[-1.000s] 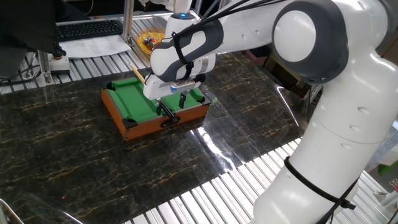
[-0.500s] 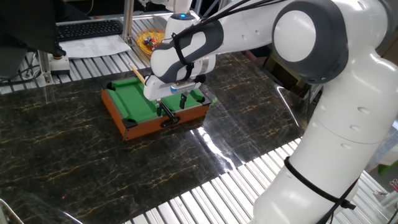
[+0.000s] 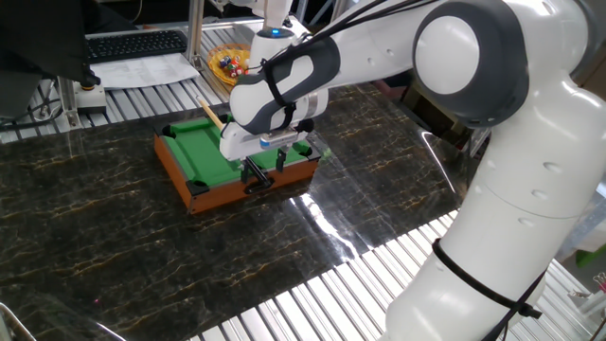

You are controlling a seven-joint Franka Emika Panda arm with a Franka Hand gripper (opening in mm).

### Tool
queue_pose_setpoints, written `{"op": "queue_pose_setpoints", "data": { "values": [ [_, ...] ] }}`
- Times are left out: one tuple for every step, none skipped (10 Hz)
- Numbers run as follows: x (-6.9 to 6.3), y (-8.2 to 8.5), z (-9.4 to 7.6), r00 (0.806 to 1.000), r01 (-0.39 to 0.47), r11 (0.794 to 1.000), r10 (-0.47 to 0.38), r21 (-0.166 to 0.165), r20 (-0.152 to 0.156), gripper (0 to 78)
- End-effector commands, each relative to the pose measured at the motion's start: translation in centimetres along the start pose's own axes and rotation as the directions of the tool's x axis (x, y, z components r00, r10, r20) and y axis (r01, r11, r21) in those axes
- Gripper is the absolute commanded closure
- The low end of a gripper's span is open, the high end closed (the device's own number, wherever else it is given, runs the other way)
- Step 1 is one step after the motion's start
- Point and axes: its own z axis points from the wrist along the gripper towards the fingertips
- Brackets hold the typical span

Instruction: Hit the pool ball

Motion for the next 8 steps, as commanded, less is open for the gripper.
{"op": "queue_pose_setpoints", "data": {
  "values": [
    [0.54,0.11,1.38,1.000,0.008,1.000,-0.008,-0.002,-0.002,0.2],
    [0.54,0.10,1.63,1.000,0.009,1.000,-0.009,-0.002,-0.001,0.2],
    [0.54,0.10,1.74,1.000,0.014,1.000,-0.014,-0.002,-0.001,0.2],
    [0.54,0.08,1.95,1.000,0.019,1.000,-0.019,-0.003,-0.001,0.2],
    [0.54,0.08,2.03,1.000,0.024,1.000,-0.024,-0.004,-0.001,0.2],
    [0.54,0.07,2.04,1.000,0.028,1.000,-0.028,-0.006,-0.001,0.2],
    [0.54,0.07,2.04,1.000,0.029,1.000,-0.029,-0.008,-0.001,0.2],
    [0.54,0.07,2.04,1.000,0.028,1.000,-0.028,-0.008,-0.001,0.2]
  ]
}}
